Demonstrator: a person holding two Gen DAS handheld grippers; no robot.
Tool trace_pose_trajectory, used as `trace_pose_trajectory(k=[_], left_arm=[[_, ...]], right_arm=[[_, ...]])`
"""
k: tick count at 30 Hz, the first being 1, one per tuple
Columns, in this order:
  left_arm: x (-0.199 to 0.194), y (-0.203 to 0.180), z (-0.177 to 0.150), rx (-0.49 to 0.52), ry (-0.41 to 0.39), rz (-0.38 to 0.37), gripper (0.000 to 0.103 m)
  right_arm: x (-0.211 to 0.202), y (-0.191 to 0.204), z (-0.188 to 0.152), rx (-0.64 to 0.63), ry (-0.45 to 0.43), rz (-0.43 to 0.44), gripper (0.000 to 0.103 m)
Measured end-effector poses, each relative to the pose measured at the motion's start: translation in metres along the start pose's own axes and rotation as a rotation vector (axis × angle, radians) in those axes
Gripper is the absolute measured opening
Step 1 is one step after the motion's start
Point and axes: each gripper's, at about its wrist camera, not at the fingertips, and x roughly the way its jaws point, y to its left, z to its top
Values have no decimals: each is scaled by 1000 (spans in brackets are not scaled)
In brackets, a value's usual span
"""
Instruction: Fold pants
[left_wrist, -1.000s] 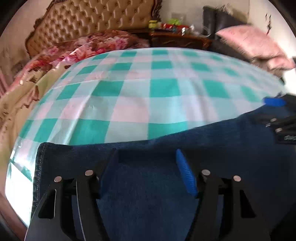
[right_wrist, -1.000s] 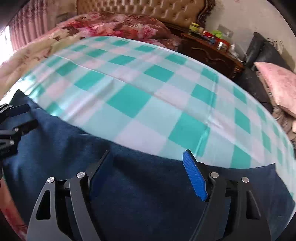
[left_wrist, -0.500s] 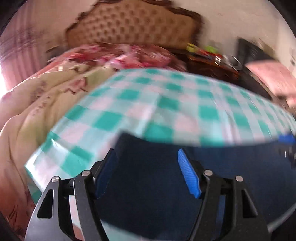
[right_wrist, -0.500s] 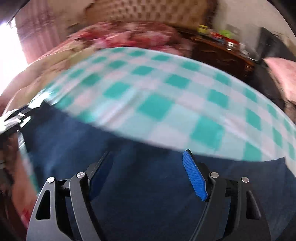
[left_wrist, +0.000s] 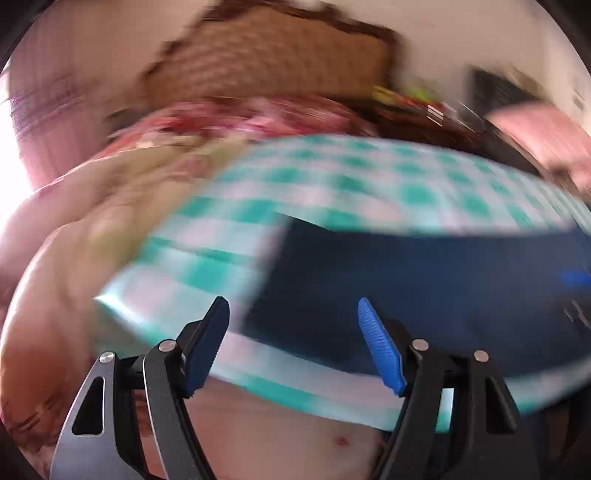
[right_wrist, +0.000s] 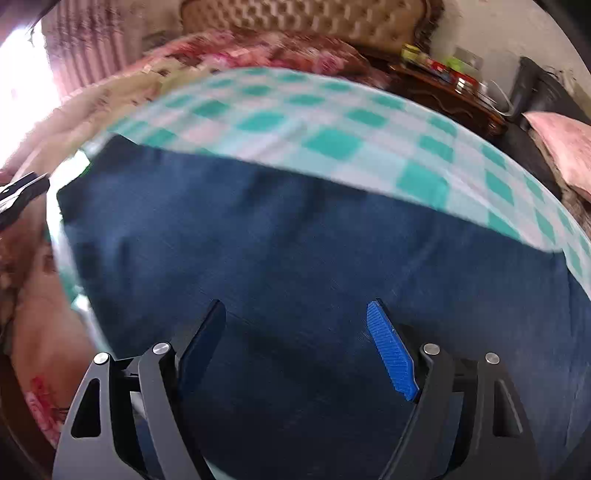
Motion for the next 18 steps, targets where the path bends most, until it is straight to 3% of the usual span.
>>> trace_pose_trajectory(k=[2,4,6,9,12,14,16,18], left_arm=[[11,-39,-11,79,33,-51,72],[25,-55,-19,89,66,-38,72],[43,-51,-23,-1,121,29,73],[36,-51,-20,-115,105,107,72],[28,-78,-17,-110,92,-5,73],[19,-112,-16,-85,77,-146,80],[19,-137,-15,-76,68,-217,85],[23,-154,-14,-61,69,-234,86]], right_arm=[[0,-2,-3,6,-11,-2,78],[1,-1,-4,7,-17,-38,89],[3,-7,-5,35,-15,-19,92],[3,-7,-6,33,-20,-27,92],[3,-7,-6,46,-14,-34,92],[1,-7,-6,52,-2,-38,92],[-5,-10,-9,63,0,-50,92],[-13,-13,-13,69,-8,-75,91]])
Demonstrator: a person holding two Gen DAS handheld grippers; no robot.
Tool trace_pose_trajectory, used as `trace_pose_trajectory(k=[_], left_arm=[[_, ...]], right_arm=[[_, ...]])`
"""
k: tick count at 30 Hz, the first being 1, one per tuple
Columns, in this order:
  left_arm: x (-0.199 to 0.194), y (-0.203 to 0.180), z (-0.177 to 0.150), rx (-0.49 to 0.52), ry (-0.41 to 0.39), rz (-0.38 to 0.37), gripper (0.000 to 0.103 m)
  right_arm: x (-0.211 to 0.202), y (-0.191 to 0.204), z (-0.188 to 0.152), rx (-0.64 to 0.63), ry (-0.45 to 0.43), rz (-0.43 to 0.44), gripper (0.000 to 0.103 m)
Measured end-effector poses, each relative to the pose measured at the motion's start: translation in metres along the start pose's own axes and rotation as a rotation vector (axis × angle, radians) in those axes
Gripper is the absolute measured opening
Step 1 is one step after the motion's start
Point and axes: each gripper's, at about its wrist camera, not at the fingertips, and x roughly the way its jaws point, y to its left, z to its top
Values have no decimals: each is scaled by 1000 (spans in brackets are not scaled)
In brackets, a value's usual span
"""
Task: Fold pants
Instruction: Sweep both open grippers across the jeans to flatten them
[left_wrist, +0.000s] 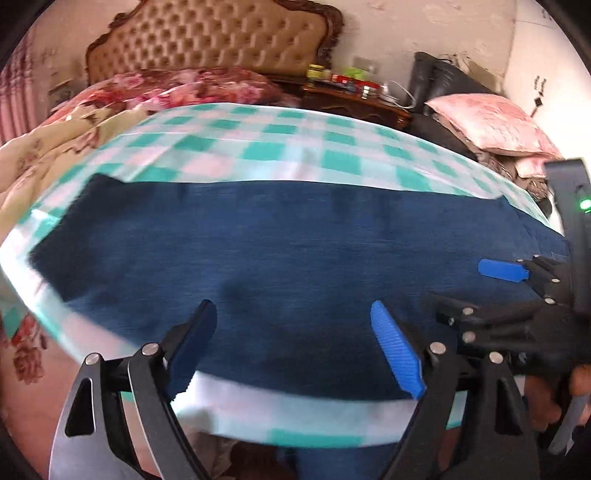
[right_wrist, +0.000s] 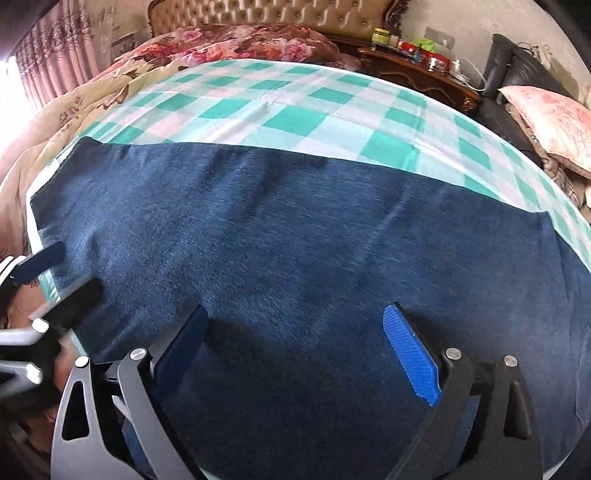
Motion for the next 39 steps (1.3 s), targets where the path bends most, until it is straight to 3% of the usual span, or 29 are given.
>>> trace_pose_trajectory(k=[2,9,20,24,29,31,35,37,39], left_arm=[[13,-12,2,23,13,-11,86],[30,-35,-2,105,54,21,101],[22,-30,-12,142,12,37,102],[18,-21,-11,149,-8,146,102],[16,14,-2,42,20,255,101],[15,30,1,13,23,315,97],[12,60,7,-33,27,365,84],[12,76,8,-54,43,402,70],[9,95,10,-96,49,434,66]], right_arm=[[-5,-10,-5,24,-6,-53,92],[-2,-37,-18,73,30,-65,95],[0,-43,-20,101,33,-36,98],[0,-44,-21,93,38,-28,98],[-1,-43,-21,92,34,-28,98],[-1,-43,-21,92,32,-29,98],[-1,-42,-22,90,34,-28,98],[-1,-43,-22,88,35,-26,98],[-1,-43,-22,89,36,-26,99]])
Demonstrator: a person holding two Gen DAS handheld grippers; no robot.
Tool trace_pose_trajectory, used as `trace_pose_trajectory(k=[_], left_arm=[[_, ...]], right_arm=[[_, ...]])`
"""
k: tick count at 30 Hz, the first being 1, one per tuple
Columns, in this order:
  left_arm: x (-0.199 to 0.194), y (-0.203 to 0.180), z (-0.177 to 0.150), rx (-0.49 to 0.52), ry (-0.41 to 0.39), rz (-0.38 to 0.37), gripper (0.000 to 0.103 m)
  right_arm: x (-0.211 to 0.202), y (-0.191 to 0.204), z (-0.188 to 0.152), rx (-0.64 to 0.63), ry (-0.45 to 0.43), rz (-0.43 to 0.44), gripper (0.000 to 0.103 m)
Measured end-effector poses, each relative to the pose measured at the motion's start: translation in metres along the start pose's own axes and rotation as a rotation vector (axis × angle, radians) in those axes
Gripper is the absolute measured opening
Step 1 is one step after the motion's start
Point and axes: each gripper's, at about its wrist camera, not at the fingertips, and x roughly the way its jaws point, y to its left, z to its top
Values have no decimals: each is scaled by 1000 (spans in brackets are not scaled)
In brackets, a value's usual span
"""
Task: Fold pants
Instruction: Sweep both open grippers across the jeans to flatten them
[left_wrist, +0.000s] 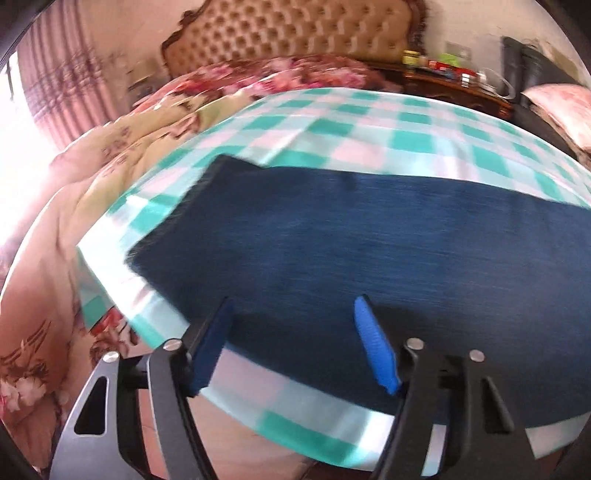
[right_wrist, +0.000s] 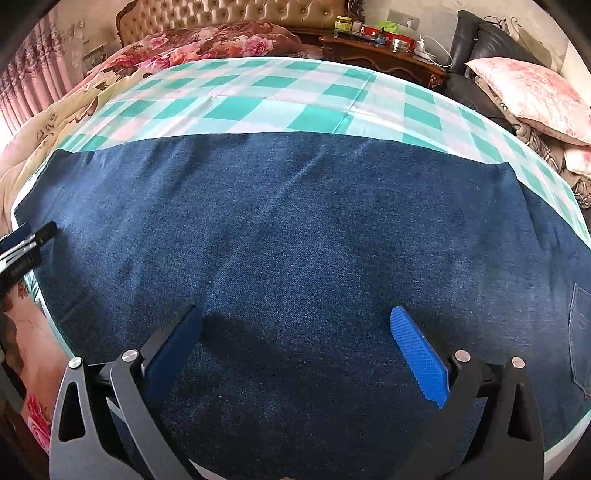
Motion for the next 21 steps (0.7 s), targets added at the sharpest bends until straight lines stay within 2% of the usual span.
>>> trace_pose_trajectory(k=[3,4,6,9,12,15,16,19,21], left_arm=[[-2,20,3,-59,-20,38,58],[-7,25,5,-75,-44,26,54],[-23,23,7,-81,-107,-49,54],[-37,-1,8,-26,-131,-187,54],[-47,-49,6,97,-131,-297,56],[-46,-85,8,160,-111,-386,57],[-43,-99,9,192,-99,-417,57],[-25,-123,8,246,-32,-404,57],[-20,-125,8,253,-28,-400,60]], right_arm=[[0,0,0,-2,0,1,99],[0,0,0,-3,0,0,99],[0,0,0,-4,-2,-2,99],[0,0,-1,-2,-7,-3,99],[-2,3,0,-12,-17,-20,97],[-13,9,5,-44,-82,-46,82],[-17,8,8,-36,-95,-34,82],[-24,9,22,-28,-119,-12,81],[-25,12,31,-35,-126,-12,81]])
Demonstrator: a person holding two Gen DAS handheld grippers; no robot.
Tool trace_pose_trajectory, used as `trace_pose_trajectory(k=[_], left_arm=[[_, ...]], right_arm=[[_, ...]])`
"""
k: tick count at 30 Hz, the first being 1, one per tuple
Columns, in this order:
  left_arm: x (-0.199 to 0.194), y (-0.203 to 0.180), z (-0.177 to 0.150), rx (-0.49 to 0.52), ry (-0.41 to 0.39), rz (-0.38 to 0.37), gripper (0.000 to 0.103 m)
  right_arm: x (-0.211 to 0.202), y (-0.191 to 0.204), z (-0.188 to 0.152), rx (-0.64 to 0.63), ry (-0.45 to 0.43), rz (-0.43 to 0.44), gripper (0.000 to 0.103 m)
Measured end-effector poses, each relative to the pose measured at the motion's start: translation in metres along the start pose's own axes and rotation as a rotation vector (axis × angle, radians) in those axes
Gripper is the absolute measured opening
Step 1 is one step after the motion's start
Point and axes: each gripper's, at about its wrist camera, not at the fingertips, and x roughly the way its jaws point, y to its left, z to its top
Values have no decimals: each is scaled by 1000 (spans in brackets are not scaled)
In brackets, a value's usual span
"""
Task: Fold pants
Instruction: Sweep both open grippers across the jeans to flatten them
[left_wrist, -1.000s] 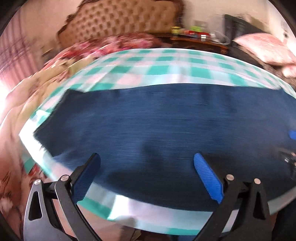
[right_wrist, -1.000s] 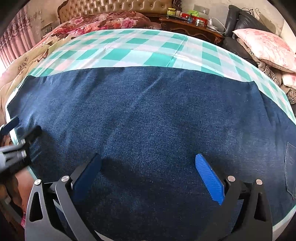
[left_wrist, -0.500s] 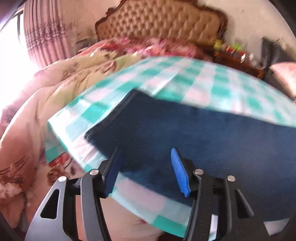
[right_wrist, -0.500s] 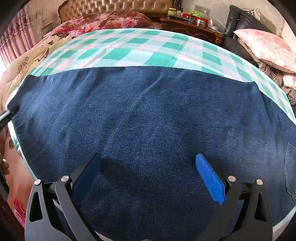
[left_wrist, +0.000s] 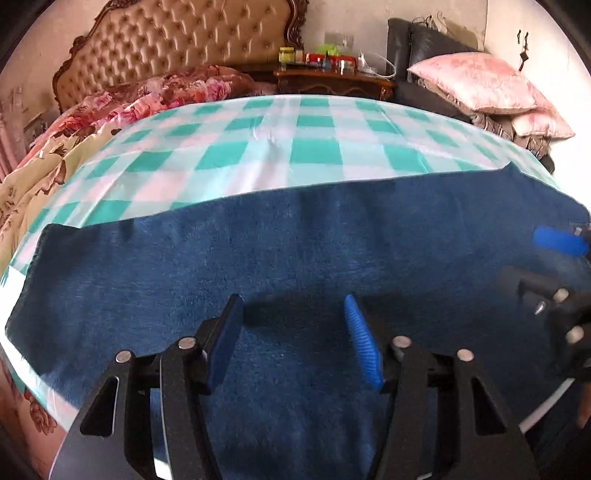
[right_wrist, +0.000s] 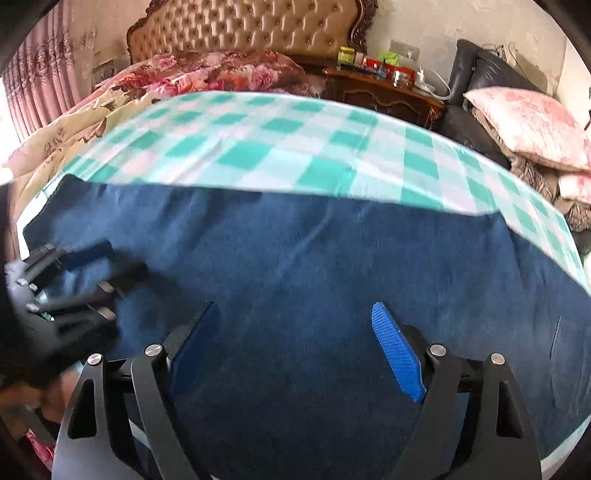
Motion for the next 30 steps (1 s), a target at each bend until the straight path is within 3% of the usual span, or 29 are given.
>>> trace_pose_trajectory(k=[6,15,18,19,21,23,25,28,30], left_arm=[[4,36,4,-53,16,82,70],[-20,128,-9,-213,14,275,69],[-25,158,-20,-263,47,353,69],[-30,170,-25,-286,49,367,63],[-37,183,-29,-311,41,325,57],[-44,184,-29,-289,31,347,57],[-50,180,-29,-271,16,418,63],[-53,185,-31,-312,8,410,64],[-55,193,-35,-346,21,450,64]], right_arm=[[8,13,19,-21,-2,17,80],[45,20,22,-35,85,14,48],[49,19,22,-32,83,16,48],[49,20,22,-35,83,14,48],[50,21,23,-40,80,10,48],[50,21,23,-38,82,9,48],[50,21,23,-41,81,10,48],[50,21,24,-44,82,9,48],[51,21,24,-46,82,8,48]])
